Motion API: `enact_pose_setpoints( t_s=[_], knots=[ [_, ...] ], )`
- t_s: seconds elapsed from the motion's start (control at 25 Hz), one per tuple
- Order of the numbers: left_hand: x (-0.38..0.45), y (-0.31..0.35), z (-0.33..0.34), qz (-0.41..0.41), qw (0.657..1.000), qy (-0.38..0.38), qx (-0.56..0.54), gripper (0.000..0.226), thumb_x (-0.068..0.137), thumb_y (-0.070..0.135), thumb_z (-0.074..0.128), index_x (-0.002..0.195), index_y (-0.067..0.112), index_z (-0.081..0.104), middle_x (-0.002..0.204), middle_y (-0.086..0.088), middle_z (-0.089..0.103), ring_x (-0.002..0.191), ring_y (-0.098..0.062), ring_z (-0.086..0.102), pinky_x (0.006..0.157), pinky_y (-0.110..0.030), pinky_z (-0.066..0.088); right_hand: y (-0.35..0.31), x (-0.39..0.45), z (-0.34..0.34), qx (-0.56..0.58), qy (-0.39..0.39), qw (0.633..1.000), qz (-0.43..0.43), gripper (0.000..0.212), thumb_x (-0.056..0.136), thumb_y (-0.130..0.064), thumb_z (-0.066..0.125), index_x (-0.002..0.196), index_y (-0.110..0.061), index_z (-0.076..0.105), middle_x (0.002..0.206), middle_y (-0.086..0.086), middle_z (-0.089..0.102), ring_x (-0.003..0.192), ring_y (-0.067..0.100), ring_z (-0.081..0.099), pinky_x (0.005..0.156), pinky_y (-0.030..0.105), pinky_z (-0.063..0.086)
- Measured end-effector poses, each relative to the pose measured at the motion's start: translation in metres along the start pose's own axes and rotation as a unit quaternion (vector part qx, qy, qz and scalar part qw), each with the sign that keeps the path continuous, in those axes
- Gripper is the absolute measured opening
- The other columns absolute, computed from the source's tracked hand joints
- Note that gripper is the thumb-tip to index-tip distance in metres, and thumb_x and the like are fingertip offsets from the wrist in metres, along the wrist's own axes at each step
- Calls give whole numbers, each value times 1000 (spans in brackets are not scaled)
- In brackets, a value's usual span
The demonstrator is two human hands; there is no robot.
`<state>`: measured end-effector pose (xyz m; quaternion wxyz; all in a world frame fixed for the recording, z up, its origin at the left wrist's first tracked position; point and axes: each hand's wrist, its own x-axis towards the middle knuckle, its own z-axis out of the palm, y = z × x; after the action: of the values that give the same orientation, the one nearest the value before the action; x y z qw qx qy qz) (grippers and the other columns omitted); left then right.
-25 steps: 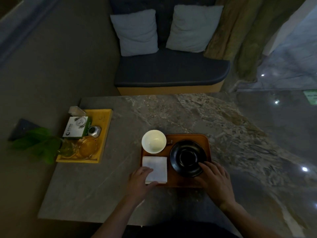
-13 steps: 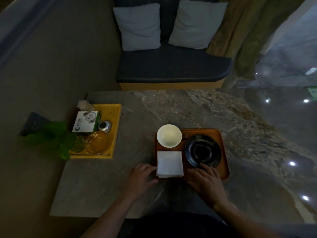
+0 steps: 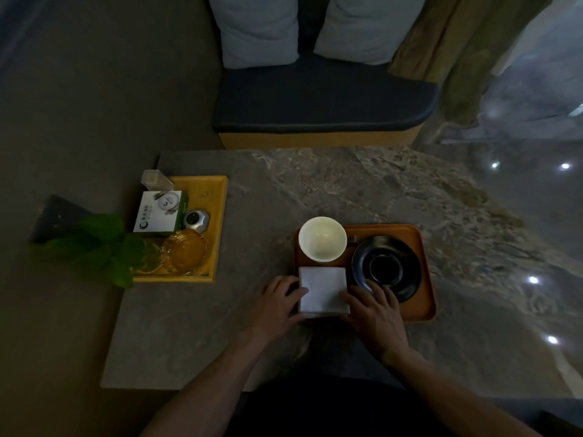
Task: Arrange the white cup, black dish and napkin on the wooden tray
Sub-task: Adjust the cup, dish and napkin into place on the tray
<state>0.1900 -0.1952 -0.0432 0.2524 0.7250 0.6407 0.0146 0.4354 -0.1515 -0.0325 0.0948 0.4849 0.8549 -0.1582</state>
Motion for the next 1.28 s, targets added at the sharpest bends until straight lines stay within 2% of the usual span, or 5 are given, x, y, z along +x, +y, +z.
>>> enact_pose_setpoints(
  t_s=[0.28,0.52,0.88,1.28],
  knots=[
    [6,3,-1,-2,1000,-17,18,56,92,44,58,143,25,43,151,-4,36,140,-22,27,114,-40,29,-1,9,1,-20,-15,1000,-16,56,80,-49,68,131,-35,49,141,1,52,139,37,32,111,63,19],
    [6,1,8,-11,1000,-6,6,56,90,45,62,140,25,47,148,-4,41,138,-23,31,111,-38,30,1,12,1,-21,-9,999,-24,59,69,-45,80,121,-32,58,127,2,63,129,38,47,105,65,30],
    [8,0,13,-14,1000,5,2,57,86,42,67,136,20,52,143,-9,46,135,-29,36,109,-43,33,-2,15,-1,-49,-14,998,-23,60,66,-44,82,120,-30,59,128,5,63,131,38,44,107,66,26],
    [9,1,14,-25,1000,1,-6,59,88,47,62,140,25,47,148,-3,39,139,-23,27,113,-40,30,-2,15,-3,-41,-8,999,-21,57,64,-38,84,115,-28,62,122,5,65,128,38,48,104,67,30]
  ],
)
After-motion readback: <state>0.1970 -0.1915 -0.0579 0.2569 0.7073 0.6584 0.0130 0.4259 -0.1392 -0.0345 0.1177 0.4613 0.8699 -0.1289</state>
